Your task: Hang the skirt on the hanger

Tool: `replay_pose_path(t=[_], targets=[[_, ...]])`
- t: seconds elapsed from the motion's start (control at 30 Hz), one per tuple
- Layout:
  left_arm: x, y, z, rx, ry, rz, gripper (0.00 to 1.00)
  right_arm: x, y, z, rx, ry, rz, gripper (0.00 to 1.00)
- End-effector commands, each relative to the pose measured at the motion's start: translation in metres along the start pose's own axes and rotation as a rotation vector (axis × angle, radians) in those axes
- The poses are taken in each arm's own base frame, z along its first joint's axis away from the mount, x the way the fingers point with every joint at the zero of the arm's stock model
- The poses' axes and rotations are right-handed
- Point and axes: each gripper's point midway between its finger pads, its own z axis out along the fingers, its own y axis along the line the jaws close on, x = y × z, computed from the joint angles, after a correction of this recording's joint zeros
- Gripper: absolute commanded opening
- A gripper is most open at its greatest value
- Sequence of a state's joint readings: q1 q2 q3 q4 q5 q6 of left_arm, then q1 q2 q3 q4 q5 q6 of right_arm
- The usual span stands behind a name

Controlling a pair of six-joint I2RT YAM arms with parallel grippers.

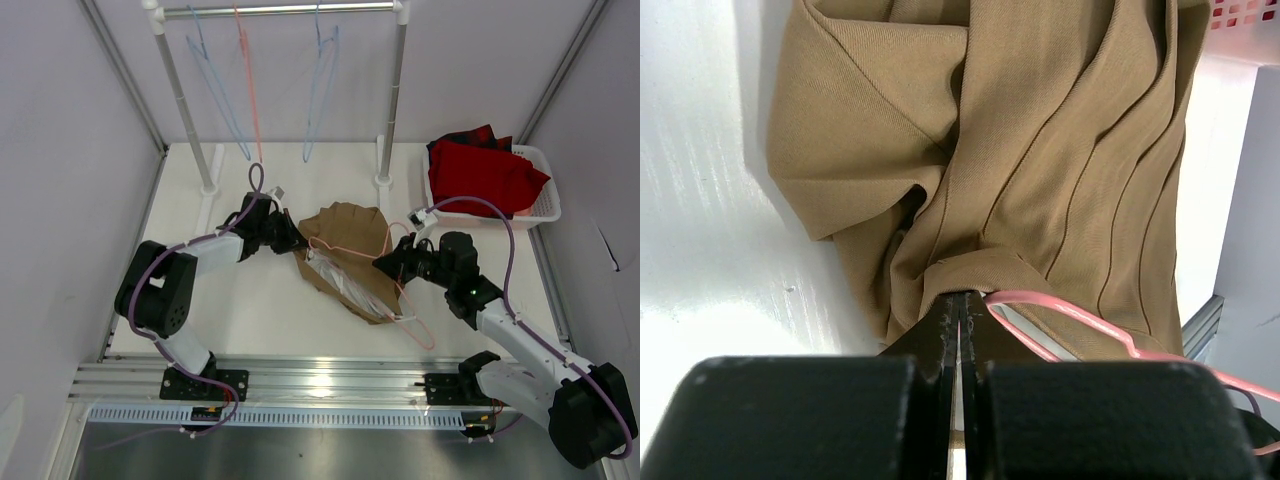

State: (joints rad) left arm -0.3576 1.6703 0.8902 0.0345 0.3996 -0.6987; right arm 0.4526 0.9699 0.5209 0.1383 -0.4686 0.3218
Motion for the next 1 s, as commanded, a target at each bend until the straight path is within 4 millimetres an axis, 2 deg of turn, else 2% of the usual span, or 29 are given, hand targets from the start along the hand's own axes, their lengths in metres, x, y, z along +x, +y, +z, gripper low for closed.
replay_pose_path(t=[0.0,0.47,0.97], targets=[[-0.031,-0.013,-0.009,0.017,-0.095,0.036,0.0,0.019,0.001,-0.003,-0.013,0.058,0.014,0.0],[-0.039,-0.012,-0.012,-0.009,-0.125,0.059,0.0,0.026,0.003,-0.002,-0.017,0.082,0.025,0.0],[-0.034,-0.012,-0.015,-0.001,-0.112,0.096,0.0,0.029,-0.002,0.007,0.002,0.081,0.033,0.0]])
